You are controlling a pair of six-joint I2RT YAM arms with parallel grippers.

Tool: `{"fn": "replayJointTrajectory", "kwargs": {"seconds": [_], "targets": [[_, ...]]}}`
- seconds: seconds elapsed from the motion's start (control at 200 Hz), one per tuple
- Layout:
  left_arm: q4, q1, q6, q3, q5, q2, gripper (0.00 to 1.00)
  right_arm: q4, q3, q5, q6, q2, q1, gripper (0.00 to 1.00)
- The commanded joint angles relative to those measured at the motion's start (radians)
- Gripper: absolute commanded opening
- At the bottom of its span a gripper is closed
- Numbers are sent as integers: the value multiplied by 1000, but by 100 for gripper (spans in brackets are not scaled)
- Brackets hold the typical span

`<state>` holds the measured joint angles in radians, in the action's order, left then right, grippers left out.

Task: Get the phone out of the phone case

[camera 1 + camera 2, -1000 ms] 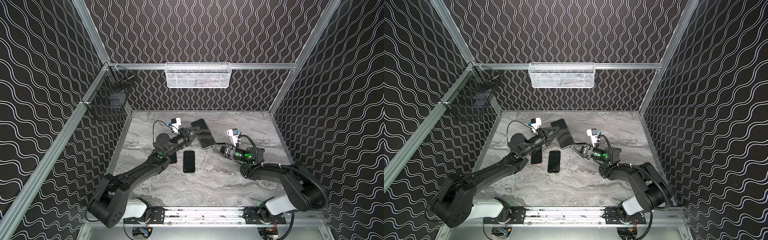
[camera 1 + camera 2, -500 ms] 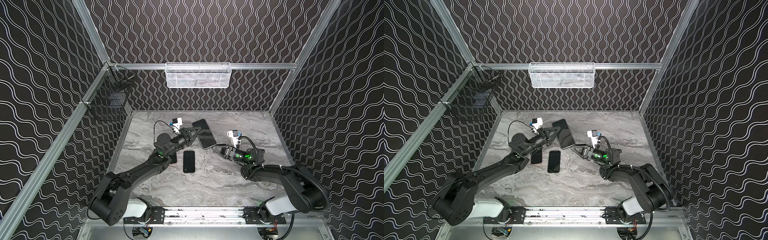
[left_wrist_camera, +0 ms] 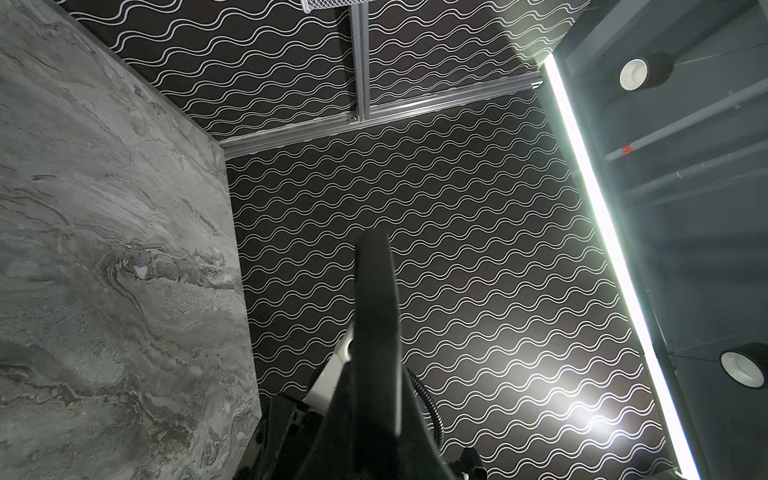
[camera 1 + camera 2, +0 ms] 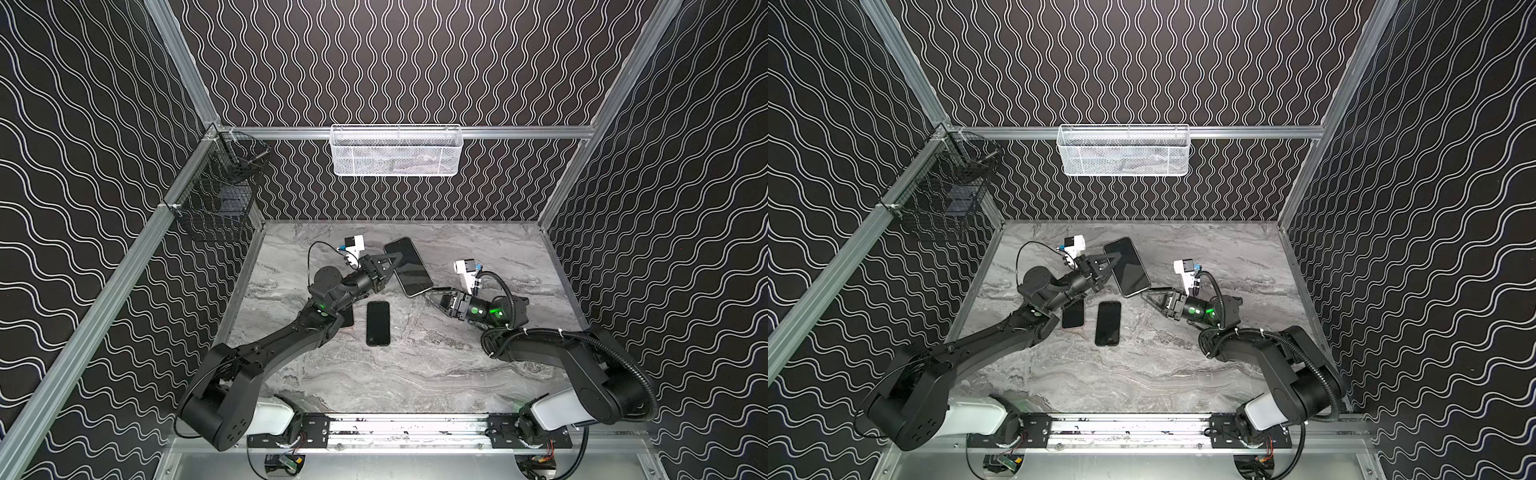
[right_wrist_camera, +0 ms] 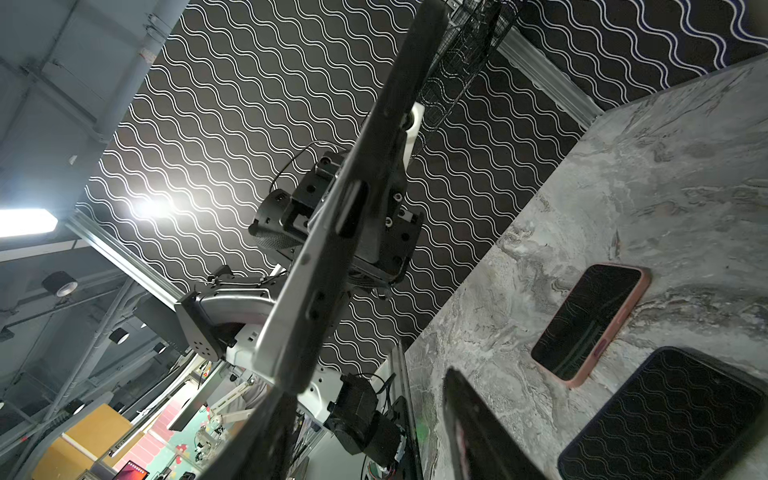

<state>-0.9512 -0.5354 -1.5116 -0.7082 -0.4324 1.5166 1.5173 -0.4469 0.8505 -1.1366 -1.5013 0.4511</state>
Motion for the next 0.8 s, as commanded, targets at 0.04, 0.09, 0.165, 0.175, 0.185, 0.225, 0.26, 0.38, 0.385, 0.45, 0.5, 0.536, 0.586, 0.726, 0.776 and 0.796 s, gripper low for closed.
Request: {"fn": "replayJointTrajectory", "kwargs": {"seconds": [0.04, 0.09, 0.165, 0.175, 0.185, 0.225, 0.26, 0.38, 0.385, 0.45, 0.5, 0.536, 0.586, 0.726, 0.776, 0.796], "targets": [[-77, -3, -7, -8, -12, 7, 0, 64, -10, -5, -20, -5, -3, 58], [-76, -3, -6, -11, -14, 7, 0, 75, -9, -4, -26, -7, -5, 58], [-76, -3, -6, -8, -14, 10, 0, 90, -8, -4, -36, -11, -9, 57], [-77, -4, -7, -8, -14, 10, 0, 91, -7, -5, -38, -12, -9, 58], [-78, -3, -7, -9, -14, 10, 0, 93, -7, -6, -39, -12, -9, 58], [-83, -4, -10, -8, -15, 12, 0, 99, -6, -8, -44, -16, -9, 57], [-85, -5, -13, -8, -16, 13, 0, 102, -6, -9, -49, -19, -9, 57], [-85, -8, -12, -10, -16, 9, 0, 129, -12, -11, -71, -36, -9, 57], [-85, -8, -11, -10, -16, 9, 0, 130, -12, -11, -73, -38, -9, 57], [-77, -9, -6, -11, -17, 6, 0, 151, -16, -11, -88, -53, -9, 57], [-75, -11, -3, -10, -16, 5, 0, 171, -19, -11, -103, -62, -9, 57], [-73, -12, -2, -10, -17, 5, 0, 180, -23, -10, -110, -68, -9, 57], [-78, -12, -4, -8, -17, 8, 0, 184, -28, -11, -117, -72, -37, 57], [-85, -18, -6, -8, -19, 17, 0, 161, -40, -12, -110, -66, -38, 56], [-85, -20, -2, -10, -19, 20, 0, 150, -45, -11, -105, -61, -40, 56], [-83, -20, 0, -10, -19, 20, 0, 143, -47, -11, -104, -58, -40, 56]]}}
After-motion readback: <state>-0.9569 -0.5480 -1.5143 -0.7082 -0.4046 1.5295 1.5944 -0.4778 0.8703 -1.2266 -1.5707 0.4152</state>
